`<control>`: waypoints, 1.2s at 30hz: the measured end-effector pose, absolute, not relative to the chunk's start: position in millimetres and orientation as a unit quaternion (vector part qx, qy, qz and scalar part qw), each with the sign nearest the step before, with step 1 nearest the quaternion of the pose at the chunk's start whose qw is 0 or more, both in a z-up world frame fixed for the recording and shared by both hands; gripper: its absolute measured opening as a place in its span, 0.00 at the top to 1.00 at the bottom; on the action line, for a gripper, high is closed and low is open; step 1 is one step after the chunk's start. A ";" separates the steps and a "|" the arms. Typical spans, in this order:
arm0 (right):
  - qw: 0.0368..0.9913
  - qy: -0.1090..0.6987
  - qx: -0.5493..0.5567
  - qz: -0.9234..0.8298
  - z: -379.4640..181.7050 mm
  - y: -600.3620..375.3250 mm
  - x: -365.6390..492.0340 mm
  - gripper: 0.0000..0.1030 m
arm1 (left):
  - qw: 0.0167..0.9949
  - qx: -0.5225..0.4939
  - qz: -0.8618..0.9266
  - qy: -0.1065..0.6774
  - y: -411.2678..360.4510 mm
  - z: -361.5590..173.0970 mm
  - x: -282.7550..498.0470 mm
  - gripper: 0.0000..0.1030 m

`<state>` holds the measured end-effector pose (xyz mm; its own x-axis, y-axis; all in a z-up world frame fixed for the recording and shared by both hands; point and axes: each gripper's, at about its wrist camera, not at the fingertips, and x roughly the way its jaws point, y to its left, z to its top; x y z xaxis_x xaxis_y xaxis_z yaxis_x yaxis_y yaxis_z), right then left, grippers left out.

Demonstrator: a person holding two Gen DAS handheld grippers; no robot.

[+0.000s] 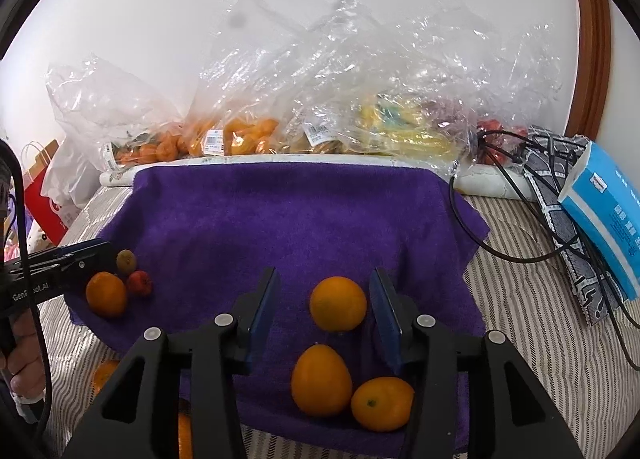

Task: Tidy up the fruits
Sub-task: 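Open both tools to release the fruits on the towel, then withdraw both open tools toward the oranges lying in front of the towel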

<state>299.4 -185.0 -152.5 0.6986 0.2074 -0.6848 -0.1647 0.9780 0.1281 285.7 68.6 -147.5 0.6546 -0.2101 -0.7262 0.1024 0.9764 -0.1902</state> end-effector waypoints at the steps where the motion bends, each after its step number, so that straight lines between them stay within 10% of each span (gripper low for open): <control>1: 0.922 0.372 0.026 0.101 -151.1 -183.2 297.7 0.55 | 0.907 -0.065 -0.088 0.406 67.5 -145.7 284.4 0.67; 36: 0.935 0.341 0.012 0.094 -90.3 -172.4 165.2 0.52 | 0.920 -0.045 -0.104 0.375 51.5 -97.8 170.6 0.67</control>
<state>165.2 -172.4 -90.3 0.7501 0.1832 -0.6355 -0.1668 0.9822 0.0863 170.6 51.5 -97.8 0.6978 -0.2254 -0.6799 0.1578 0.9742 -0.1610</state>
